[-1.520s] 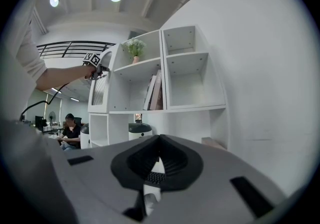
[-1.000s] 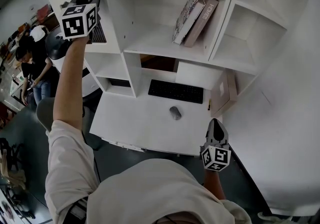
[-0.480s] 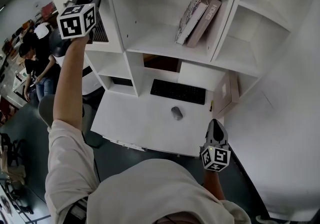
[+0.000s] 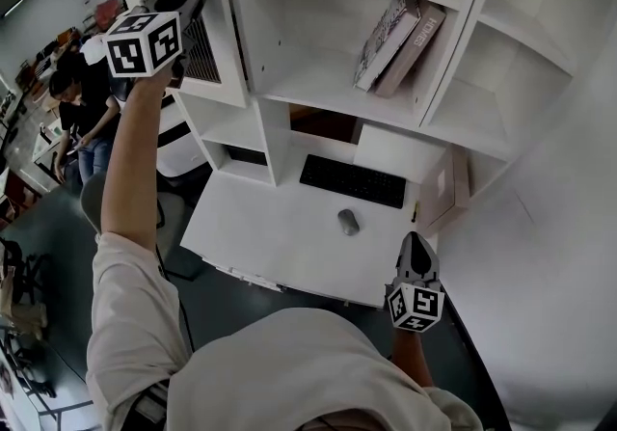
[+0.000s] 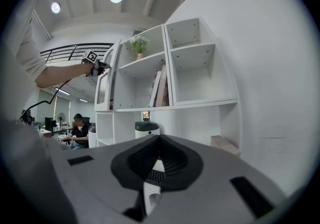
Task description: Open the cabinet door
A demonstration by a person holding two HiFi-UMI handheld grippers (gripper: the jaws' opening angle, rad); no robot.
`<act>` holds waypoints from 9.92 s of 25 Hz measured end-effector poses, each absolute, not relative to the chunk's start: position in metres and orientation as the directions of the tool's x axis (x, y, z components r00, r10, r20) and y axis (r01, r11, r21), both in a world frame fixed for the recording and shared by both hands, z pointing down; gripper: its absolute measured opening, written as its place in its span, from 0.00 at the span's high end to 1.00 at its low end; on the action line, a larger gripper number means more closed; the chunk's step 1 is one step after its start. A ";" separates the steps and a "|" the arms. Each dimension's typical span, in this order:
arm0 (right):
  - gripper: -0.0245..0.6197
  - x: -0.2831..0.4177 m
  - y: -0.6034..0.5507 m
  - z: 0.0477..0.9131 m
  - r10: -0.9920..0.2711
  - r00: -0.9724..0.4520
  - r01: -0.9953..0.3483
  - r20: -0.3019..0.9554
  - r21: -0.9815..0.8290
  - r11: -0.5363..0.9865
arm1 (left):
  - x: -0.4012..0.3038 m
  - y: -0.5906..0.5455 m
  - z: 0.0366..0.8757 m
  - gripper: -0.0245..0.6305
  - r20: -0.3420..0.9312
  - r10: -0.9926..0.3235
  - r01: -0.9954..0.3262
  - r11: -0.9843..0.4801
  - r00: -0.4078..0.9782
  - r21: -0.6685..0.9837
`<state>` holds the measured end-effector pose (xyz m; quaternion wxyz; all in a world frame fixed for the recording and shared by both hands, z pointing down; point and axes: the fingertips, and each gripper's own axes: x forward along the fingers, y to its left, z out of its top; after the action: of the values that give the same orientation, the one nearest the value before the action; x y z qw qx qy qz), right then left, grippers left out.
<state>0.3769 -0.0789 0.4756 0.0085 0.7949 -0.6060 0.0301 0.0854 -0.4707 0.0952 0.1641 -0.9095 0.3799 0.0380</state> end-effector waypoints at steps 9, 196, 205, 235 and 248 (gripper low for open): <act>0.96 0.368 -0.095 0.476 -0.972 0.225 -0.974 0.063 -0.021 -0.227 | 0.071 -0.458 0.095 0.86 -0.191 -0.599 -0.628 -0.738 0.778 -0.245; 0.96 0.090 -0.232 0.441 -0.908 -0.419 -0.904 0.025 0.079 0.420 | -0.322 -0.264 0.285 0.59 -0.216 -0.936 -0.960 -0.281 0.276 -0.008; 0.96 0.077 -0.238 0.437 -0.892 -0.452 -0.887 0.024 0.093 0.452 | -0.317 -0.244 0.315 0.59 -0.173 -0.953 -0.968 -0.252 0.250 -0.007; 0.96 0.052 -0.240 0.440 -0.866 -0.499 -0.860 0.033 0.102 0.499 | -0.263 -0.194 0.400 0.88 -0.057 -0.963 -0.964 -0.265 0.265 -0.003; 0.96 0.048 -0.240 0.439 -0.864 -0.503 -0.857 0.028 0.112 0.503 | -0.249 -0.185 0.417 0.96 -0.049 -0.963 -0.963 -0.261 0.265 -0.063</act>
<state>0.0480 -0.2402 0.4388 0.0399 0.4968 -0.8659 -0.0418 -0.2489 -0.1854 0.4165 0.0400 -0.7942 0.6064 0.0002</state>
